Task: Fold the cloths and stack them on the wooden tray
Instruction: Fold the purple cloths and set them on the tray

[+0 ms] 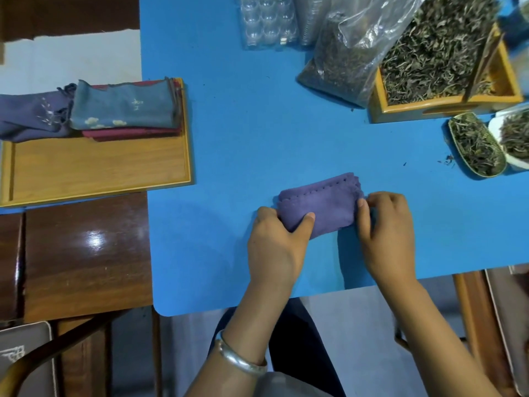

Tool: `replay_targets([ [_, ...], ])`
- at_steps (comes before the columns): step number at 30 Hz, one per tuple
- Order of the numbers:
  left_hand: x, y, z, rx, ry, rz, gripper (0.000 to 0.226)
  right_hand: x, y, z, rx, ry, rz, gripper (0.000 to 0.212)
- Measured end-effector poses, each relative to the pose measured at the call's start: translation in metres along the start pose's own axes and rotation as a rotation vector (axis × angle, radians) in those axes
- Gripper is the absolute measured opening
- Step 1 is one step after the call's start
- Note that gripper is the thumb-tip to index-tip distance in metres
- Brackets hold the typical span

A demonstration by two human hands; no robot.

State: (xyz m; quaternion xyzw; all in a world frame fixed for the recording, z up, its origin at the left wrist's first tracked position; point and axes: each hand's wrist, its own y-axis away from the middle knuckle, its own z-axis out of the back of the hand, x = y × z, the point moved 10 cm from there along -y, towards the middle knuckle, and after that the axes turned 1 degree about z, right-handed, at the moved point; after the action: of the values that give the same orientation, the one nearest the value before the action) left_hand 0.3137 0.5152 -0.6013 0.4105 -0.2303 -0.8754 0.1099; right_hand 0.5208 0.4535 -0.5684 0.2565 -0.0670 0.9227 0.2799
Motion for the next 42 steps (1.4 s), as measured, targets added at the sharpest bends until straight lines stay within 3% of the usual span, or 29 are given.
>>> replay_targets([
  [4,-0.005,0.003,-0.004,-0.016,0.078,-0.024,0.031,-0.008,-0.003,-0.011,0.047,0.004,-0.036,0.015],
  [9,-0.018,0.015,-0.019,0.257,0.580,0.014,0.027,-0.028,-0.003,-0.018,0.145,-0.548,-0.300,0.019],
  [11,-0.019,0.017,-0.014,0.338,0.738,0.055,0.028,-0.020,-0.001,-0.026,0.283,-0.753,-0.337,0.028],
  [14,-0.014,0.015,0.007,0.410,0.824,0.072,0.029,0.021,0.015,-0.047,0.669,-1.087,-0.349,0.052],
  [17,0.000,-0.001,0.045,0.368,0.779,0.036,0.029,0.060,0.023,-0.061,0.799,-1.160,-0.334,0.048],
  [24,0.058,-0.056,0.167,0.075,0.665,-0.046,0.010,0.154,0.006,-0.108,0.609,-0.787,-0.176,0.022],
  [27,0.084,-0.080,0.221,-0.060,0.625,-0.039,0.003,0.208,0.000,-0.135,0.494,-0.783,-0.165,0.026],
  [33,0.104,-0.137,0.276,-0.133,0.538,-0.001,0.011,0.270,-0.021,-0.171,0.229,-0.836,-0.175,0.031],
  [36,0.102,-0.160,0.279,-0.141,0.324,-0.027,0.017,0.265,-0.025,-0.176,0.119,-0.584,-0.140,0.038],
  [39,0.083,-0.168,0.276,-0.157,-0.033,-0.198,0.023,0.264,-0.026,-0.168,-0.012,-0.341,-0.037,0.042],
  [42,0.072,-0.168,0.270,-0.174,-0.126,-0.310,0.029,0.264,-0.023,-0.164,-0.110,-0.191,0.042,0.046],
])
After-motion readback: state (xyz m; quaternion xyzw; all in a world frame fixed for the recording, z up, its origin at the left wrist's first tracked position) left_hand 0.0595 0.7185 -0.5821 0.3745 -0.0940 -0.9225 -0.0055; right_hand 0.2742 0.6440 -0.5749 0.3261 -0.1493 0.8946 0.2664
